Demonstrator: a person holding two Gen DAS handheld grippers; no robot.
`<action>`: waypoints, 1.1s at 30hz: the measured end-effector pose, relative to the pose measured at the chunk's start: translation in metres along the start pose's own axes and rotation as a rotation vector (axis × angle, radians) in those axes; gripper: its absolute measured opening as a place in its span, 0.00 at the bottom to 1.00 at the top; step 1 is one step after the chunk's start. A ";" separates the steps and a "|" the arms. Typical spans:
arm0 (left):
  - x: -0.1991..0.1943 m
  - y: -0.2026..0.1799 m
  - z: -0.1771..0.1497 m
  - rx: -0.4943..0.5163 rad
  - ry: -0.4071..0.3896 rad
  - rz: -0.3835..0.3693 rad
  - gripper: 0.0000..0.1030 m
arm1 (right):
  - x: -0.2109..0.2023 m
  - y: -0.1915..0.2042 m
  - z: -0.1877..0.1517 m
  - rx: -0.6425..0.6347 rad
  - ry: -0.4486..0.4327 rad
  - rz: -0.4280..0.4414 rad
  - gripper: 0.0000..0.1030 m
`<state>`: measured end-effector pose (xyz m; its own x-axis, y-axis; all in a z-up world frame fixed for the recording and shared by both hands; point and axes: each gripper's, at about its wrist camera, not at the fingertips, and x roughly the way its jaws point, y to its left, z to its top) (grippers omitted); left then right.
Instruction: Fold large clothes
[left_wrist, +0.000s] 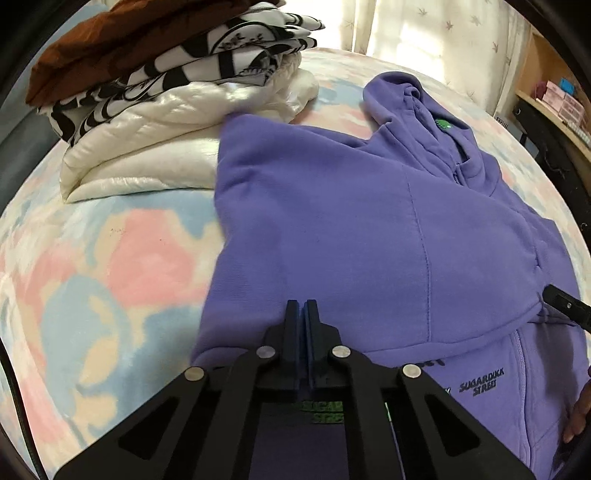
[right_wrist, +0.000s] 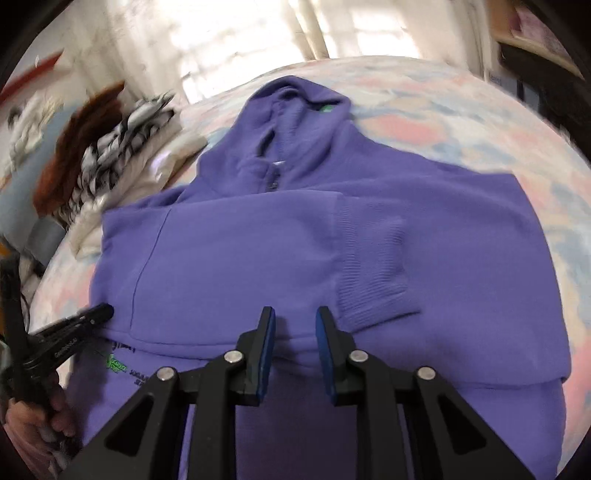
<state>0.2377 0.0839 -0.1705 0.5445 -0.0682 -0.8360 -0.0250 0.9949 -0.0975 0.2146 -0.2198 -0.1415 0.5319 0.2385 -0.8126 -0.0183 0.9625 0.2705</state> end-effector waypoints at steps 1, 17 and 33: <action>0.000 0.002 -0.001 -0.008 0.005 -0.015 0.03 | -0.004 -0.006 -0.001 0.011 0.001 -0.061 0.20; -0.092 -0.014 -0.039 0.017 -0.065 0.024 0.53 | -0.096 -0.003 -0.048 0.084 -0.077 0.062 0.24; -0.205 0.010 -0.138 -0.019 -0.148 0.043 0.66 | -0.191 0.023 -0.133 0.020 -0.151 0.112 0.48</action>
<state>0.0099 0.0976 -0.0751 0.6599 -0.0121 -0.7513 -0.0667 0.9950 -0.0746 -0.0002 -0.2259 -0.0485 0.6487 0.3203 -0.6903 -0.0682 0.9279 0.3665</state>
